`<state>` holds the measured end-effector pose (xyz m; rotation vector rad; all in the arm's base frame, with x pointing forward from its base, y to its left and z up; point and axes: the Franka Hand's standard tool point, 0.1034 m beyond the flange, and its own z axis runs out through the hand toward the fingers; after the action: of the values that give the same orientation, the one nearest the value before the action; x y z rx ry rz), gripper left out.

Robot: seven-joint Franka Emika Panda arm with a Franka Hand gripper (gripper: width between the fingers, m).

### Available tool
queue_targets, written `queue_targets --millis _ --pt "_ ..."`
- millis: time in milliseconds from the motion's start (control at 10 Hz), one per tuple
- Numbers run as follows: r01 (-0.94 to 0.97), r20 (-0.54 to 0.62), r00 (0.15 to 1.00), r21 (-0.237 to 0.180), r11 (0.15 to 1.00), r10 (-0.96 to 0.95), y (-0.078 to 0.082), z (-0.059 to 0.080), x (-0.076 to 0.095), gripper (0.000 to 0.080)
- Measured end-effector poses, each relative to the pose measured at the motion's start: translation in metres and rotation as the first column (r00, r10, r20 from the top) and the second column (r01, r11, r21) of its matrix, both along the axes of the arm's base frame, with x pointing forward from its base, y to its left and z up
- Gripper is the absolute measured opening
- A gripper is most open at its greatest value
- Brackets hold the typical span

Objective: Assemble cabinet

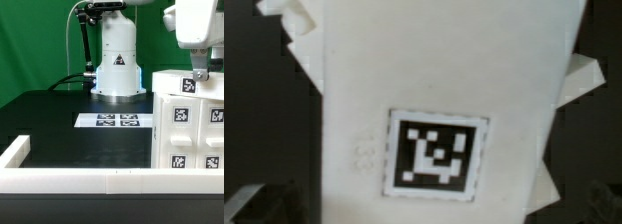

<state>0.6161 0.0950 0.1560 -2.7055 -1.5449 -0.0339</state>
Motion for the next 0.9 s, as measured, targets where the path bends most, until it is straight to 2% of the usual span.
queue_targets --millis 300,400,500,600,900 --pt "0.043 -0.006 0.999 -0.002 0.999 -0.043 -0.0013 -0.0062 0.0 0.0797" --pt "0.067 -0.006 0.998 -0.004 0.998 -0.067 0.0001 -0.0061 -0.0001 0.0714" --pt "0.07 -0.006 0.998 -0.005 0.998 -0.07 -0.0009 -0.006 0.0 0.0714" --pt "0.073 -0.006 0.997 -0.005 0.997 -0.073 -0.0017 -0.0061 0.0001 0.0558" --pt "0.132 -0.008 0.991 -0.004 0.991 -0.132 -0.0026 -0.0061 0.0002 0.0561"
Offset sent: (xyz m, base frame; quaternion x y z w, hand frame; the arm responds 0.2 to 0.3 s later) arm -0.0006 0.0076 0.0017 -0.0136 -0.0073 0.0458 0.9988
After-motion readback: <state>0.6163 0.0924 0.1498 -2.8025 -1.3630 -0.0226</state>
